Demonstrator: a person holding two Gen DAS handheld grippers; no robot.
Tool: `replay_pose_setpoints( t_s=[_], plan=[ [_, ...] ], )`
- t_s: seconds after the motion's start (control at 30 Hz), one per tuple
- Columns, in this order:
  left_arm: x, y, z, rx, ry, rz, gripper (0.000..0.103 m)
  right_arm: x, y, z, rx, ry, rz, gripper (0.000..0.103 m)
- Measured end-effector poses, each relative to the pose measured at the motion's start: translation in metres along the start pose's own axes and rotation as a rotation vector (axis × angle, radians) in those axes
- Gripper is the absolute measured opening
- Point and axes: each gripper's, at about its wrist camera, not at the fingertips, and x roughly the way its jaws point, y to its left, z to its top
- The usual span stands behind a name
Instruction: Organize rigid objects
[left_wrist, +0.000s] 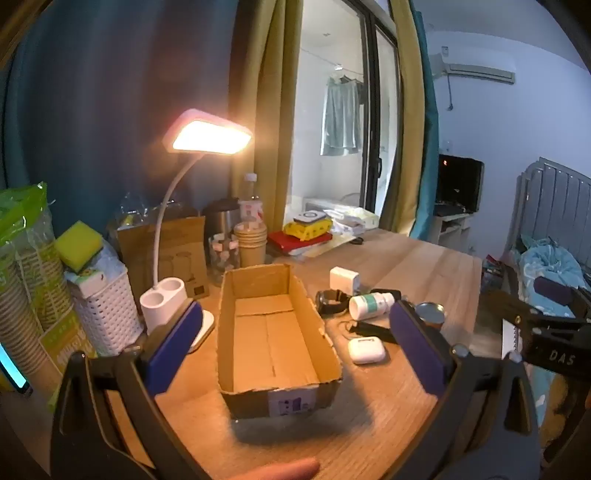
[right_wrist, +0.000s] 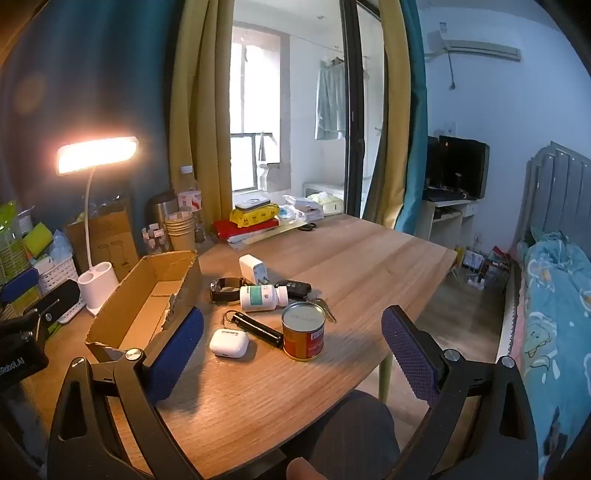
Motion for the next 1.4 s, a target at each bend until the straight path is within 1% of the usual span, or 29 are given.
replay_pose_setpoints(
  t_s=[0.07, 0.1, 0.3, 0.47, 0.57, 0.77, 1.4],
  plan=[
    [0.001, 0.000, 0.000, 0.005, 0.001, -0.002, 0.102, 0.000, 0.000, 0.000, -0.002, -0.006, 0.001, 0.099],
    [-0.001, 0.000, -0.001, -0.009, -0.036, -0.008, 0.102, -0.001, 0.000, 0.000, 0.000, -0.013, 0.001, 0.099],
    [-0.003, 0.004, -0.003, -0.006, -0.015, -0.011, 0.101, 0.000, 0.000, -0.001, -0.009, 0.001, -0.002, 0.099],
    [0.000, 0.008, 0.002, -0.020, -0.005, -0.021, 0.101, -0.001, 0.000, -0.001, -0.006, 0.001, 0.000, 0.099],
    [0.003, 0.000, 0.001, 0.007, 0.008, -0.016, 0.101, -0.002, -0.001, -0.002, -0.005, 0.001, 0.000, 0.099],
    [0.006, 0.000, 0.001, 0.009, 0.022, -0.022, 0.101, 0.002, 0.000, -0.004, -0.006, 0.003, 0.005, 0.099],
    [0.000, -0.001, 0.002, 0.010, 0.015, -0.017, 0.101, -0.003, 0.003, -0.002, -0.008, 0.001, 0.014, 0.099]
  ],
)
